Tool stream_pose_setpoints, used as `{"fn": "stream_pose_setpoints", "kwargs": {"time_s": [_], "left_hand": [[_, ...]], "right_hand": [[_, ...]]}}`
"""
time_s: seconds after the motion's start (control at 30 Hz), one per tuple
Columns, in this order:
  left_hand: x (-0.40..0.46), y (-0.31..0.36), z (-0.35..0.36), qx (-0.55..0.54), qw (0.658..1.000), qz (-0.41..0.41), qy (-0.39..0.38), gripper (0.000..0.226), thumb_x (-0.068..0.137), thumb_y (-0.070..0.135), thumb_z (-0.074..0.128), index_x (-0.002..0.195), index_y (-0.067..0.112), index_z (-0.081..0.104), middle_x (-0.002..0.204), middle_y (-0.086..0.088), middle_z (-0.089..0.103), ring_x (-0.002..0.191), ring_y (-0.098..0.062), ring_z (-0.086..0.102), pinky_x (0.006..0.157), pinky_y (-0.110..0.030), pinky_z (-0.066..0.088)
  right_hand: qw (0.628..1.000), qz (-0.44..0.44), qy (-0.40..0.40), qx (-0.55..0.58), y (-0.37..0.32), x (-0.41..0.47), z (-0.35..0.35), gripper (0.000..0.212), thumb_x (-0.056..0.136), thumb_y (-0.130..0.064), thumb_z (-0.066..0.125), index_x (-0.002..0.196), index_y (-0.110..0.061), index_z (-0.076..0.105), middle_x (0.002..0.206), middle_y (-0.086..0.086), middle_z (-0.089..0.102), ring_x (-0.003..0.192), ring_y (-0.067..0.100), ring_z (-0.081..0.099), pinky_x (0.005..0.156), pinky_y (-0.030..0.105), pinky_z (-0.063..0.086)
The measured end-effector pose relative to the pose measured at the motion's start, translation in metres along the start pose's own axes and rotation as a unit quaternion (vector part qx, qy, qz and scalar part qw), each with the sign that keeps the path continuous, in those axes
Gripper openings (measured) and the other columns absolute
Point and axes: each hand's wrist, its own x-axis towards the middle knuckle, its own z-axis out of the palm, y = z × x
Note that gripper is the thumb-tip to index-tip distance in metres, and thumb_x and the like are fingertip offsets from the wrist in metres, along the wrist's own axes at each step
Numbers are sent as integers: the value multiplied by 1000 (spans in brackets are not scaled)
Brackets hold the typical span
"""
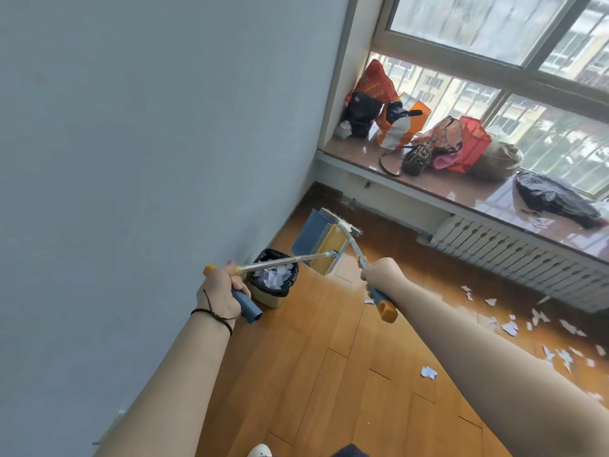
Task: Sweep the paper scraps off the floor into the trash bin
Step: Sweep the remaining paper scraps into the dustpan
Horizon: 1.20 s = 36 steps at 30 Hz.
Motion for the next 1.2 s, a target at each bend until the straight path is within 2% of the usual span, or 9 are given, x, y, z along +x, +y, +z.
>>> {"fn": "stream_pose_setpoints", "kwargs": {"time_s": [0.1,0.23,0.5,0.63,0.7,0.77,0.87,1.0,1.2], "left_hand": [[1,-8,29,94,994,48,-10,30,103,20,57,75,14,47,36,5,33,28,-7,30,43,-24,32],[9,-24,67,218,969,117,-7,27,91,18,71,74,15,50,50,0,36,33,-10,33,38,-23,34],[29,-83,148,453,859,238,-11,38,83,28,77,62,14,49,48,-3,48,43,-22,44,53,-31,41],[51,-116,205,572,772,275,-25,47,87,25,74,52,15,45,45,-2,42,48,-22,42,50,-29,34],[64,-125,227,641,710,288,-46,41,88,29,74,57,13,51,52,-8,47,55,-24,47,57,-35,44],[81,-139,253,707,641,291,-65,33,88,35,72,63,19,57,58,-1,58,62,-23,58,61,-34,50],[105,-168,297,770,563,286,-97,26,91,39,69,73,21,64,67,3,63,68,-20,62,58,-29,44],[140,-205,336,820,499,259,-103,28,92,43,66,70,27,57,74,6,64,77,-20,64,59,-29,47],[186,-255,371,868,426,223,-123,20,95,47,60,81,34,53,83,8,62,78,-19,61,60,-29,44]], "right_hand": [[999,23,-7,40,19,5,-13,15,89,-10,58,101,0,59,76,15,62,54,24,57,50,28,52],[997,50,-7,60,51,18,-37,17,90,-10,56,104,-2,59,78,15,61,55,23,57,50,26,51],[980,124,-34,151,116,84,-90,24,94,-11,55,115,0,58,71,10,54,51,17,50,38,20,44],[968,164,-44,183,148,141,-119,20,93,-8,57,111,2,56,75,13,55,51,18,50,38,21,44],[967,172,-53,180,155,164,-129,17,94,-7,56,108,1,56,72,13,54,50,18,50,38,20,43],[965,180,-65,177,164,193,-141,17,94,-6,54,109,2,56,71,13,54,49,19,50,39,22,44],[961,206,-89,163,177,244,-159,19,95,-6,52,112,2,54,68,13,53,48,19,49,37,20,42],[957,221,-114,152,192,297,-176,14,95,-6,52,107,2,54,69,14,52,47,20,48,34,17,41],[952,239,-129,144,220,361,-175,16,91,-4,54,105,3,55,76,18,55,45,23,50,41,24,45]]}}
